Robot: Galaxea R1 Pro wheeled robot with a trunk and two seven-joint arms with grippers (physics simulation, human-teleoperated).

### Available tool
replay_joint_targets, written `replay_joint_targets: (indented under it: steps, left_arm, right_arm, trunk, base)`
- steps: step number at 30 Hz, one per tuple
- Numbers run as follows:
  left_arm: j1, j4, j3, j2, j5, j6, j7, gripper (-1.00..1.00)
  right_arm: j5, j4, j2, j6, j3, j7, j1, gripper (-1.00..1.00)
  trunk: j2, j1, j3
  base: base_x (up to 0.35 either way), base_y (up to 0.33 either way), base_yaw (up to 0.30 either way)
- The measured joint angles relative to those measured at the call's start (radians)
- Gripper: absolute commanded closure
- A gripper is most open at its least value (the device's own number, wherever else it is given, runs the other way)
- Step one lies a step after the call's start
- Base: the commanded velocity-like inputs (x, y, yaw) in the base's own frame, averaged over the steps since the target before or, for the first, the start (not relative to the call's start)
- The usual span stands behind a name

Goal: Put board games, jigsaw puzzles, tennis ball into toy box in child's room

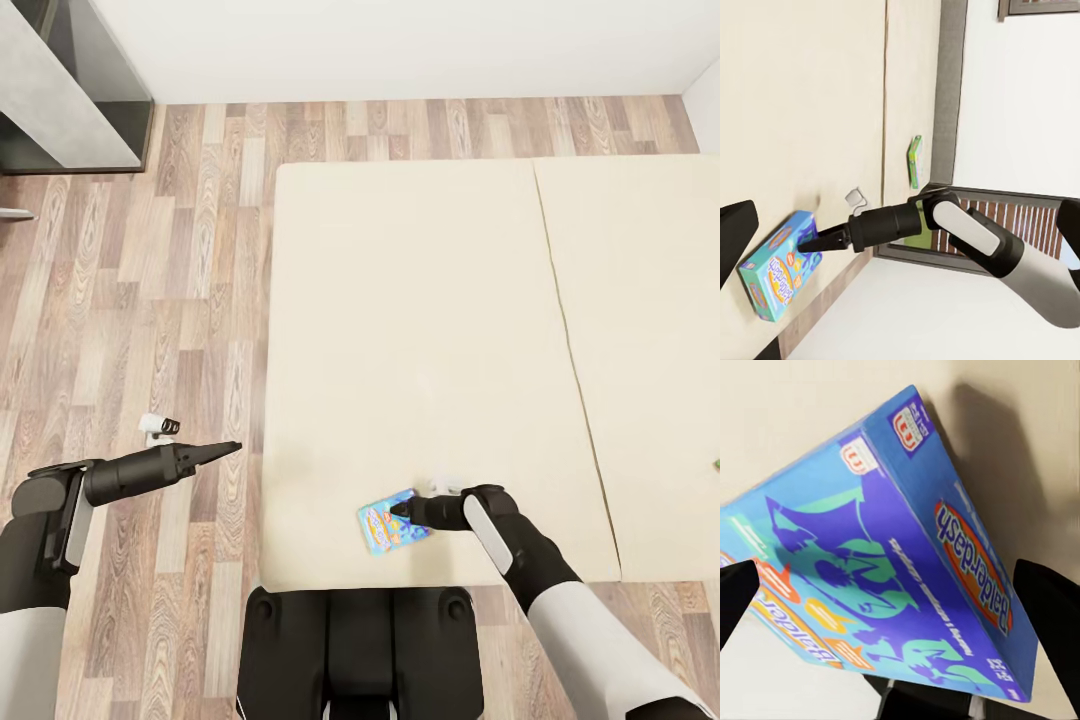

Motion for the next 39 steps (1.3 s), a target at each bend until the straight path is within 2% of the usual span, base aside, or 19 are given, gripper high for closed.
replay_joint_targets:
  steps: [8, 28, 33, 39]
  left_arm:
    - [0.0, -0.001, 0.005, 0.002, 0.0, 0.0, 0.0, -1.0]
    - [0.0, -0.001, 0.0, -0.001, 0.0, 0.0, 0.0, -1.0]
    - [0.0, -0.001, -0.001, -0.001, -0.002, 0.0, 0.0, -1.0]
    - [0.0, 0.0, -0.002, -0.002, -0.002, 0.0, 0.0, -1.0]
  right_arm:
    - [0.031, 0.001, 0.006, 0.005, 0.001, 0.047, 0.0, -1.0]
    - [0.018, 0.001, 0.011, 0.009, 0.002, 0.062, 0.0, -1.0]
    - [0.011, 0.0, 0.013, 0.004, 0.004, 0.117, 0.0, -1.0]
    - [0.013, 0.001, 0.018, 0.005, 0.006, 0.13, 0.0, -1.0]
  trunk:
    - [0.0, 0.0, 0.0]
    - [0.0, 0.0, 0.0]
    - [0.0, 0.0, 0.0]
    - [0.0, 0.0, 0.0]
  base:
    - [0.0, 0.0, 0.0]
    - [0.0, 0.0, 0.0]
    - [0.0, 0.0, 0.0]
    - [0.0, 0.0, 0.0]
